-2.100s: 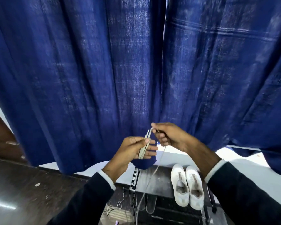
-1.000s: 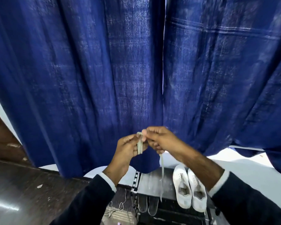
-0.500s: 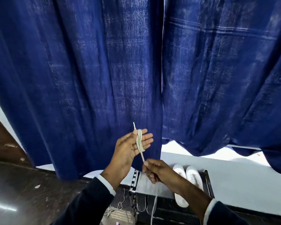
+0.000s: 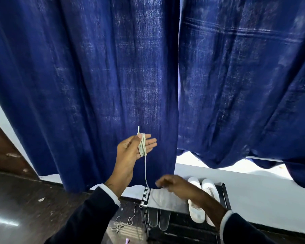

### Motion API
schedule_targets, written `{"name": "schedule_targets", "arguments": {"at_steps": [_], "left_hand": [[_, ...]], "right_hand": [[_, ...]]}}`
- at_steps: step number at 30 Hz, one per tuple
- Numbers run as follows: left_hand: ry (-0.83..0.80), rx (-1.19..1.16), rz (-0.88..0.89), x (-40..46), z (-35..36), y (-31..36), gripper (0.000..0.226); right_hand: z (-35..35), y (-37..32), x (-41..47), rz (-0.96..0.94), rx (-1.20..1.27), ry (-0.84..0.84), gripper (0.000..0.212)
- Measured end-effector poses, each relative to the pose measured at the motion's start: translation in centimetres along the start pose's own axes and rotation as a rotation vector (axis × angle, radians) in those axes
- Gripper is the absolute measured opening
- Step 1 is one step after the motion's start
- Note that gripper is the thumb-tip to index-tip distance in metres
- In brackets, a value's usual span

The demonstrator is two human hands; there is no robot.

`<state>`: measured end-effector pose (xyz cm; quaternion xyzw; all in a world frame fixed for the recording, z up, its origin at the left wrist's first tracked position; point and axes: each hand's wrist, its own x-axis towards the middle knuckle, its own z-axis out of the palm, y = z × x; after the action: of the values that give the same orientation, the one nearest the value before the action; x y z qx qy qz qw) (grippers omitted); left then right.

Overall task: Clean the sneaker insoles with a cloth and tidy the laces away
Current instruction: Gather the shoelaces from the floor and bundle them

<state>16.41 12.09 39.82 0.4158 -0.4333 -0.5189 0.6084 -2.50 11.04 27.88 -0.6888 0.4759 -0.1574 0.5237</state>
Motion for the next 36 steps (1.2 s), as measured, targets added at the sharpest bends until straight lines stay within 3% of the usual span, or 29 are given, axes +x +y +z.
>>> {"name": "schedule_targets", "arguments": {"at_steps": [2, 4, 11, 18, 22, 28, 32, 36], "left_hand": [[-0.041, 0.027, -0.026, -0.1, 0.0, -0.1, 0.031], [-0.085, 0.054, -0.036, -0.2, 0.1, -0.4, 0.029], [-0.101, 0.021, -0.012, -0.3, 0.0, 0.5, 0.03], [-0.141, -0.153, -0.106, -0.5, -0.4, 1.5, 0.031], [-0.247, -0.032, -0.119, -1.0, 0.0, 1.2, 0.031], [-0.447, 0.217, -0.264, -1.7, 0.0, -0.7, 0.033], [-0.276, 0.176, -0.266, -1.3, 0.0, -1.5, 0.029], [-0.125, 0.124, -0.212, -0.7, -0.1, -1.5, 0.031]], "right_hand": [[-0.3, -2.5, -0.2, -0.146, 0.306, 0.013, 0.049], [-0.5, -5.4, -0.6, -0.211, 0.461, -0.043, 0.051], [0.1, -7.2, -0.4, -0.247, 0.582, -0.023, 0.04], [-0.7, -4.7, 0.0, -0.061, 0.501, -0.051, 0.032], [-2.9, -5.4, 0.7, 0.097, 0.538, 0.014, 0.034], [-7.3, -10.6, 0.3, 0.142, 0.253, 0.108, 0.035], [-8.3, -13.5, -0.8, 0.046, 0.194, 0.182, 0.025], [-5.9, -14.3, -3.3, -0.16, 0.228, 0.071, 0.022]]}}
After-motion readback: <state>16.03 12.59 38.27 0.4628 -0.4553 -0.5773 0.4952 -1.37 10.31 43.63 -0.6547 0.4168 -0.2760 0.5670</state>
